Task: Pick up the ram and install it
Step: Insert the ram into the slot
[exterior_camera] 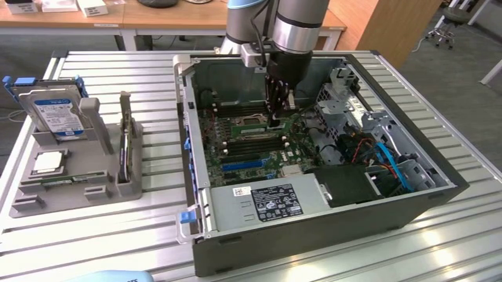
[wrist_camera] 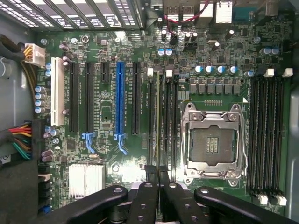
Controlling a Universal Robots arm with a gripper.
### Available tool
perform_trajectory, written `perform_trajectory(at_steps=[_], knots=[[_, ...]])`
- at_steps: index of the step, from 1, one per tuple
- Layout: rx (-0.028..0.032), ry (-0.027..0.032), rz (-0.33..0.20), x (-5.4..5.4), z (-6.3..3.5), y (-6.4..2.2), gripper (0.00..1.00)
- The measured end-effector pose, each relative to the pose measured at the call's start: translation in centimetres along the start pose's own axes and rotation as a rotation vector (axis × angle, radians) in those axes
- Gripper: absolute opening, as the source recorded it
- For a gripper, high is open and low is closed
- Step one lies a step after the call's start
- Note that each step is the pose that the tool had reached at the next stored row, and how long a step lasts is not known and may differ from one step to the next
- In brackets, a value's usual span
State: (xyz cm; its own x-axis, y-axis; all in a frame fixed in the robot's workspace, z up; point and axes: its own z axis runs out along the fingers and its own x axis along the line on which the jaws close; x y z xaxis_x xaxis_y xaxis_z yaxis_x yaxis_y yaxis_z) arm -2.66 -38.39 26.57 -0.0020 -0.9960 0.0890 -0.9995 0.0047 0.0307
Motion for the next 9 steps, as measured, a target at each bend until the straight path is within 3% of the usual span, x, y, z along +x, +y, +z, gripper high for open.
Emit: perform_trajectory(at_steps=[3, 9], knots=[[-0.0001, -0.0067, 0.0, 0.04, 0.0, 0.01, 0.12], [0.0, -0.0075, 0.0, 0.05, 0.0, 0.0, 0.12]])
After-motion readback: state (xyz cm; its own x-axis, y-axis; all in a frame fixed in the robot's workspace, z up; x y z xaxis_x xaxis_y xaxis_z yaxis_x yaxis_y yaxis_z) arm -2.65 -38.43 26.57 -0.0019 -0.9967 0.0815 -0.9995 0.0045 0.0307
